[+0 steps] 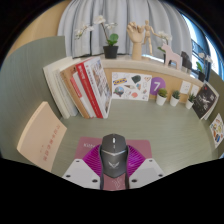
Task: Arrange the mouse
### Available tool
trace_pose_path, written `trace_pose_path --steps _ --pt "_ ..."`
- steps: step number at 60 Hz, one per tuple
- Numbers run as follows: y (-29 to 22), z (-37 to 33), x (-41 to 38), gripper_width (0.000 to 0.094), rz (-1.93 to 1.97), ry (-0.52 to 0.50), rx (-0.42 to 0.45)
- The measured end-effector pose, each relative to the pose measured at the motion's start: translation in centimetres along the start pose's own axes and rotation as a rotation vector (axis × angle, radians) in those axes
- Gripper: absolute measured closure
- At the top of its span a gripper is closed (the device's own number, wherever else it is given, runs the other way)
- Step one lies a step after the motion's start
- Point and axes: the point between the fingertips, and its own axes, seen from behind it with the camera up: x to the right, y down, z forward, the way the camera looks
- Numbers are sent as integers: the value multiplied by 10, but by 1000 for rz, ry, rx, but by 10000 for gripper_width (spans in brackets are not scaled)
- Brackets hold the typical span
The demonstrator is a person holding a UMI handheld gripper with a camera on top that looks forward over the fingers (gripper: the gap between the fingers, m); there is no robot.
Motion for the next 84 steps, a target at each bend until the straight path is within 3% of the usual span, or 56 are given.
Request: trace_pose_path --steps 16,29,33,34,35,37,39,58,84 --pt "76 40 6 642 24 32 -142" --pt "76 42 7 497 1 71 -102" --pt "76 41 9 416 13 81 -113" --pt "75 41 11 307 16 91 -117" --pt "75 39 13 290 15 101 -121" --pt "73 36 16 108 0 112 -120" --pt "67 31 17 82 -17 121 -111" --pt "-19 -86 -29 73 21 58 20" --pt "-42 -205 -50 69 15 70 106"
